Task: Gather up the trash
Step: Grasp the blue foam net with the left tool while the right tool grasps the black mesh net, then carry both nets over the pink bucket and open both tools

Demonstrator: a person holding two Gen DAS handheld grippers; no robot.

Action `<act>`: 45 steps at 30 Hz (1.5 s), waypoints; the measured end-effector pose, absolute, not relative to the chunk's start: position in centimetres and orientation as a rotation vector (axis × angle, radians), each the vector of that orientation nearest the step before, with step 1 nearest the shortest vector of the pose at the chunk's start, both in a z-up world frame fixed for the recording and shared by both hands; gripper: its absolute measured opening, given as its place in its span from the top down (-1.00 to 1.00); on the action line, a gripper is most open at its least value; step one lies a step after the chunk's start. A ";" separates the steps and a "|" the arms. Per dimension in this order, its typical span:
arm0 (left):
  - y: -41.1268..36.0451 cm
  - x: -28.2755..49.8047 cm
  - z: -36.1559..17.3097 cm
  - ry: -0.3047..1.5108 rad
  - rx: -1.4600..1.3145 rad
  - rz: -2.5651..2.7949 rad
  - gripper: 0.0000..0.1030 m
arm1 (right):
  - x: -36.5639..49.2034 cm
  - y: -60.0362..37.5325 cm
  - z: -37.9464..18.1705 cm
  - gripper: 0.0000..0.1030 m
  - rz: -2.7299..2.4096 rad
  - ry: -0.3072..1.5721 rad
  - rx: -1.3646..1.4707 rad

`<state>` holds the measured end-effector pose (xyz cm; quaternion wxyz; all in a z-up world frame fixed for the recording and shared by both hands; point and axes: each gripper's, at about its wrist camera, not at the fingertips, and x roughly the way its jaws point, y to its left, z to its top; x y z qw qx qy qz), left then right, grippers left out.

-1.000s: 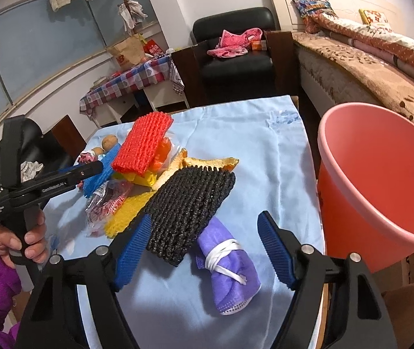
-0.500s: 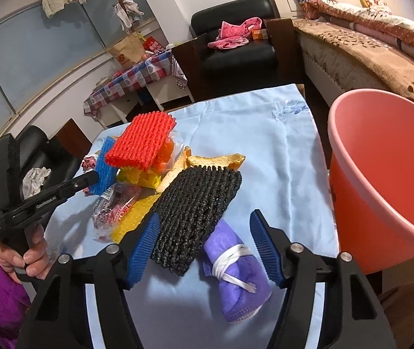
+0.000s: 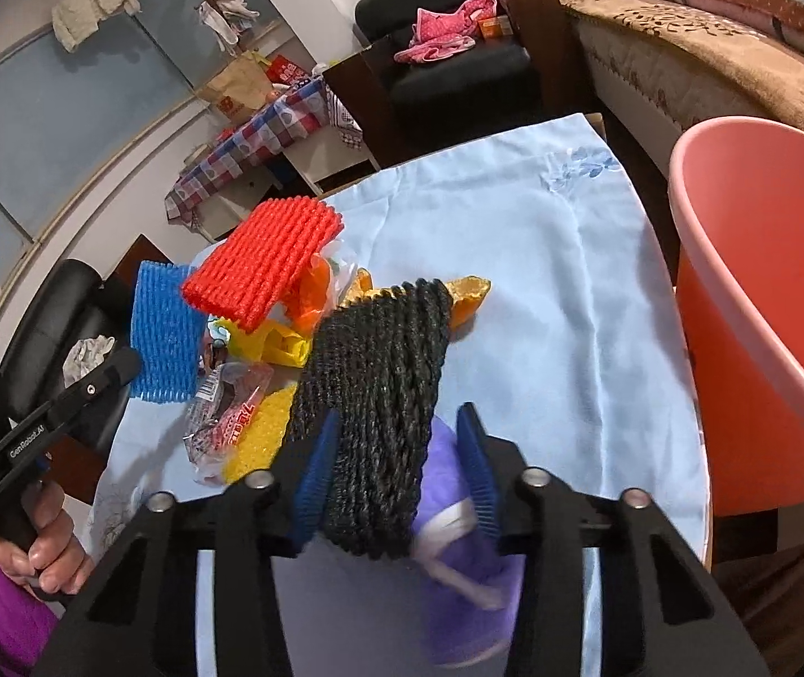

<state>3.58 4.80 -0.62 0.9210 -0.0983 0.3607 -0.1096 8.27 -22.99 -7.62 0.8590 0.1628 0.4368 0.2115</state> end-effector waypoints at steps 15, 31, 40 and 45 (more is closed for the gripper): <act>3.4 1.9 3.2 0.658 -0.203 -0.253 0.85 | 6.2 -27.0 -4.1 0.72 0.467 0.778 0.413; -9.1 4.9 5.7 0.658 -0.110 -0.478 0.85 | 3.3 -37.7 -1.2 0.72 0.231 0.656 0.463; -18.1 7.7 3.9 0.721 -0.046 -0.606 0.85 | 3.1 -41.9 -1.7 0.72 0.084 0.646 0.406; -21.7 9.7 1.7 0.783 -0.036 -0.633 0.85 | 3.4 -43.2 -2.5 0.72 0.036 0.643 0.405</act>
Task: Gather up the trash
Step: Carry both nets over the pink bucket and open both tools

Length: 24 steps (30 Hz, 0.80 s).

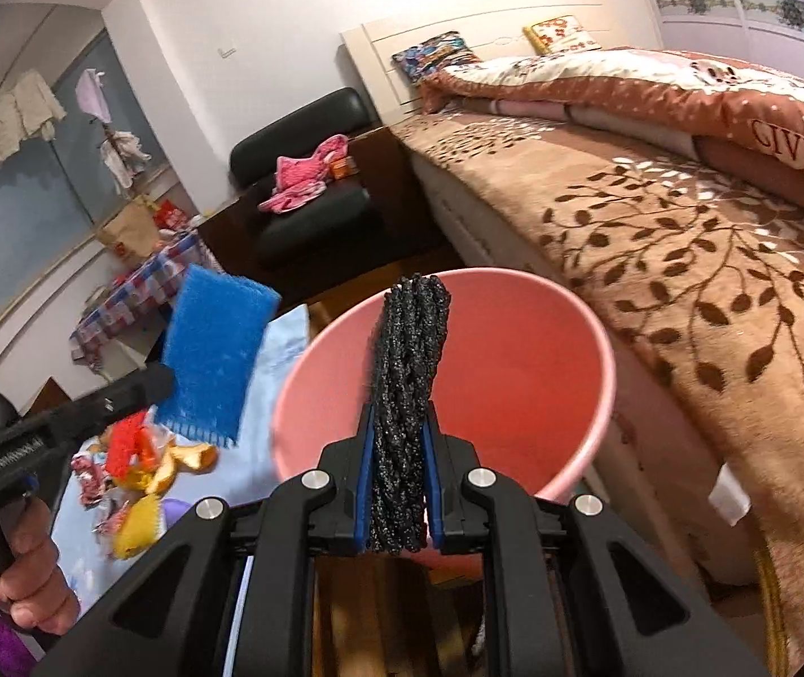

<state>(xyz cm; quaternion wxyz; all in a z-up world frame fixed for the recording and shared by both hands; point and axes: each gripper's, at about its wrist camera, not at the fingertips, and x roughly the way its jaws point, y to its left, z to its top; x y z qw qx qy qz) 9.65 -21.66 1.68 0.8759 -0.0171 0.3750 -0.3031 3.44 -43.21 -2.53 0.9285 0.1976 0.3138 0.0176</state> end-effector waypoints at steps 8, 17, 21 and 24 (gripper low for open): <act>-23.4 10.3 -0.8 0.850 -0.027 -0.631 0.85 | 4.5 -44.1 -4.5 0.72 0.023 0.672 0.404; -23.0 10.8 -1.8 0.895 -0.057 -0.586 0.25 | 4.5 -43.4 -5.1 0.68 0.026 0.688 0.382; -22.7 10.5 -1.7 0.891 -0.065 -0.588 0.18 | 4.6 -43.2 -5.2 0.52 0.027 0.692 0.372; -22.4 10.4 -1.6 0.889 -0.070 -0.588 0.18 | 4.5 -43.0 -5.2 0.28 0.020 0.686 0.362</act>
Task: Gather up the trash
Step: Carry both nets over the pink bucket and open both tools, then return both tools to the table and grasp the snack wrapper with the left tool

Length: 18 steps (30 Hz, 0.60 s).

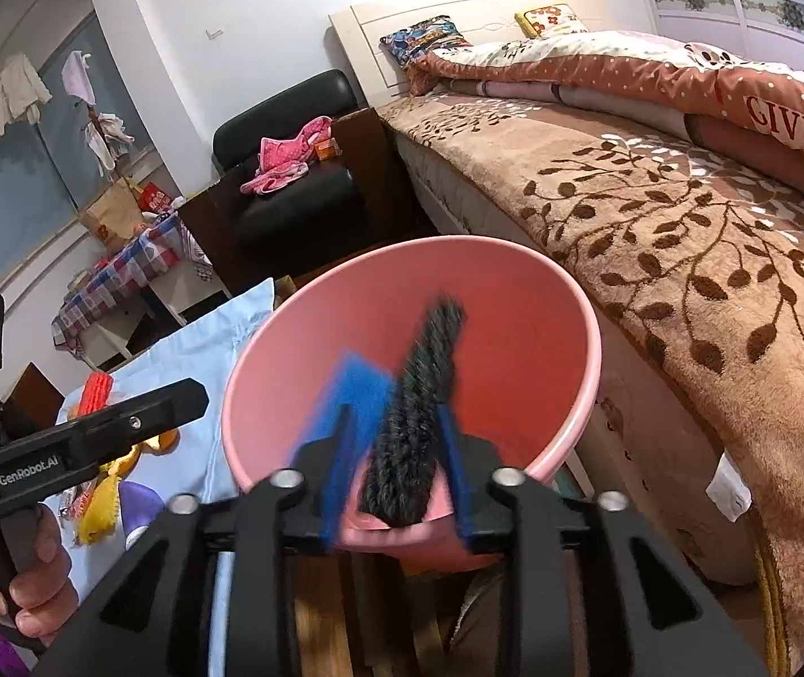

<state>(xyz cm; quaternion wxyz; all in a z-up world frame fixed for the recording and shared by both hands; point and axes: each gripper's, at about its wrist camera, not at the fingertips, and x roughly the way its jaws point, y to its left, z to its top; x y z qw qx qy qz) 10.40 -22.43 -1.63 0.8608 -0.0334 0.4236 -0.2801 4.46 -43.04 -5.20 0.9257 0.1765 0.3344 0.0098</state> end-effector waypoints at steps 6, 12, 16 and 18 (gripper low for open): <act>-21.5 10.0 -1.3 0.876 -0.088 -0.579 0.17 | 4.2 -42.8 -4.9 0.24 0.023 0.684 0.354; -19.6 9.1 0.0 0.828 -0.117 -0.566 0.17 | 2.7 -40.9 -3.0 -0.02 0.075 0.624 0.314; -17.7 8.3 1.2 0.789 -0.142 -0.547 0.17 | 1.1 -38.6 -1.4 -0.29 0.100 0.585 0.253; -16.6 7.8 1.7 0.770 -0.157 -0.533 0.17 | 0.3 -37.5 -0.6 -0.34 0.107 0.570 0.228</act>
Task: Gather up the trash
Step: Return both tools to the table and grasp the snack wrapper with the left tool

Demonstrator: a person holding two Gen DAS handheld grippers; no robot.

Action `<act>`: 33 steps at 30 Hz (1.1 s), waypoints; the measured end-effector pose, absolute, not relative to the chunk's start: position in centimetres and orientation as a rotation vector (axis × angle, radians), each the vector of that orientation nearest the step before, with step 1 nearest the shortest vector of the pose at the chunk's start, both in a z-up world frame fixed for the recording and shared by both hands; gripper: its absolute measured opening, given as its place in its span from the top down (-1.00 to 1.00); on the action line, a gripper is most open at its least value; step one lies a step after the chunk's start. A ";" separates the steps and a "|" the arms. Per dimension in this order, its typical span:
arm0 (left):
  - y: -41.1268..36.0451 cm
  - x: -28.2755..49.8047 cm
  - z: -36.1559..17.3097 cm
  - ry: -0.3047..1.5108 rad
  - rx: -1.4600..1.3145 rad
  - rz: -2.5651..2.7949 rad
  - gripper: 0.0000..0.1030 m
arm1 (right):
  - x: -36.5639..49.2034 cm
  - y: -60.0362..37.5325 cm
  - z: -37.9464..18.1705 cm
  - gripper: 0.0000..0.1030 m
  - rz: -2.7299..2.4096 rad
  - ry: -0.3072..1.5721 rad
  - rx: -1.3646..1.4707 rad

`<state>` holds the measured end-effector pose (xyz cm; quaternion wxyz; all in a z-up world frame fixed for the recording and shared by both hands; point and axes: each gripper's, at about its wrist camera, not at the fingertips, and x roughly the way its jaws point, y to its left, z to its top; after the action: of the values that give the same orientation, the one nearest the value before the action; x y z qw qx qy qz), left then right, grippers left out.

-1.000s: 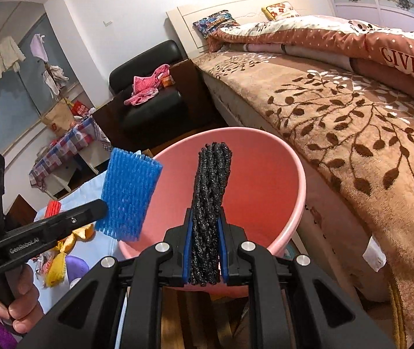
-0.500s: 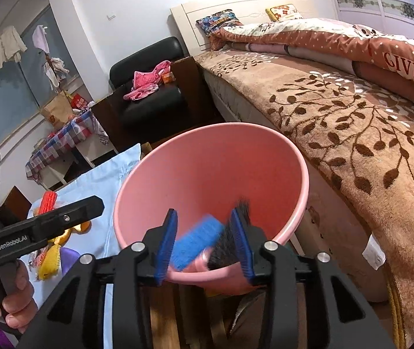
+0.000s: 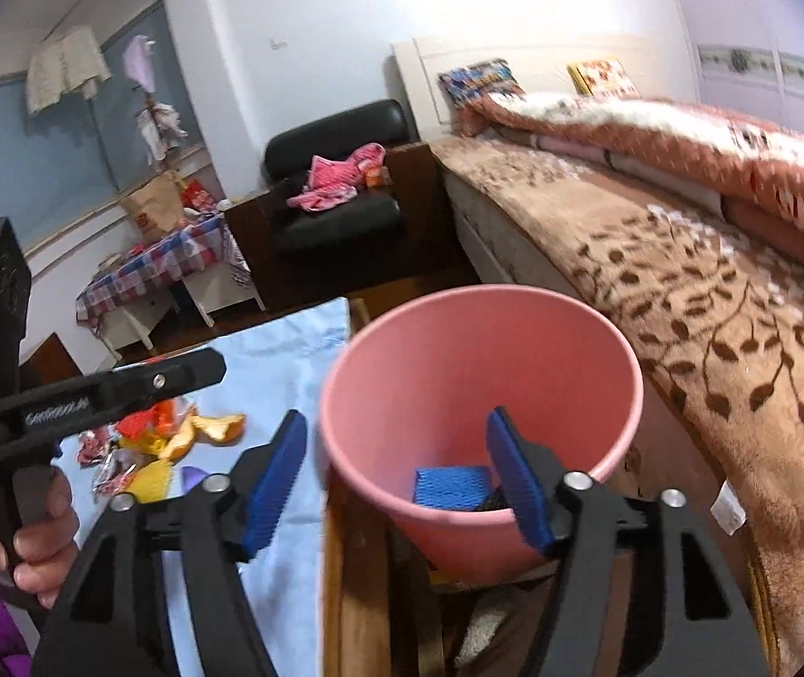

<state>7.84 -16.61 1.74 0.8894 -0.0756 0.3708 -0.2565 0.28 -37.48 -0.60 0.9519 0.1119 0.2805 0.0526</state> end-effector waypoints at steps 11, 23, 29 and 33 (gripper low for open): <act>-10.8 6.1 4.0 0.689 -0.207 -0.493 0.17 | -3.1 -32.8 2.7 -0.37 0.145 0.562 0.155; -0.8 5.1 5.3 0.605 -0.223 -0.313 0.17 | -1.6 -26.4 1.1 -0.09 0.357 0.659 0.019; 2.4 4.4 4.2 0.645 -0.212 -0.258 0.17 | 0.2 -24.8 -0.8 -0.07 0.418 0.724 0.005; 2.9 4.1 2.4 0.701 -0.196 -0.229 0.17 | 1.3 -24.3 -1.9 -0.06 0.448 0.756 -0.001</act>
<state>4.09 2.86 2.42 0.9280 -0.0956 0.3422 -0.1119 1.31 -24.30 -1.90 0.9050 -0.0005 0.3660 0.2168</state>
